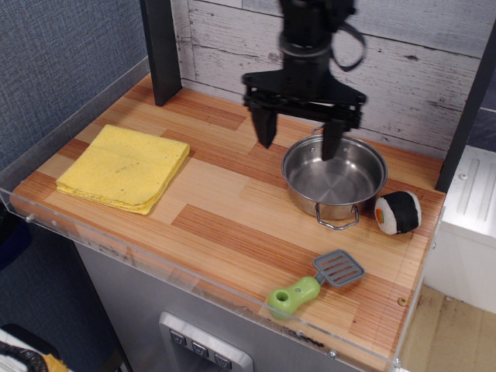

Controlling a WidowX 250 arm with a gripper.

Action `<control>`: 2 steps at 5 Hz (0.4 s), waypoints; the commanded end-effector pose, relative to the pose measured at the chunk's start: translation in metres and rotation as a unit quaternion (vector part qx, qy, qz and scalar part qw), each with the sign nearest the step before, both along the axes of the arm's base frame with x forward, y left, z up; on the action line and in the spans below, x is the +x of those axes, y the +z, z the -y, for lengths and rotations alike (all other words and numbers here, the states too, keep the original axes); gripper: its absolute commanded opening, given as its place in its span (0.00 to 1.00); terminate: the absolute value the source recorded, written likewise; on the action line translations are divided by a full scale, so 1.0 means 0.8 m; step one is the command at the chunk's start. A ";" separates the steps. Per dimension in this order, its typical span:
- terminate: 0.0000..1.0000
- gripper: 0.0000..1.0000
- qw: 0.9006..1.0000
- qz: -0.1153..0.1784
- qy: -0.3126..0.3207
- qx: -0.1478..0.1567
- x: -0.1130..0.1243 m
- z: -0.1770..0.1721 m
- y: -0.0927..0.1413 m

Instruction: Slide the yellow rag towards the silver pot.

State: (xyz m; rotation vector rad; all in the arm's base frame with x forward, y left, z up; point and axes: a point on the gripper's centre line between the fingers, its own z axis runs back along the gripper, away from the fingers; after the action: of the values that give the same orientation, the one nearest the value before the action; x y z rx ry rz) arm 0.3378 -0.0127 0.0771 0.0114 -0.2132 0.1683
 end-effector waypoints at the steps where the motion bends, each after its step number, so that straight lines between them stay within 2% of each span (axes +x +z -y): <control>1: 0.00 1.00 0.997 0.023 0.073 0.011 -0.010 -0.095 0.018; 2: 0.00 1.00 0.992 0.021 0.120 0.014 -0.033 -0.140 0.015</control>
State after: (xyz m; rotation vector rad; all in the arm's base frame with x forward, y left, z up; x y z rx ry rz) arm 0.3120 0.0992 0.0697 0.0572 -0.1942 0.4055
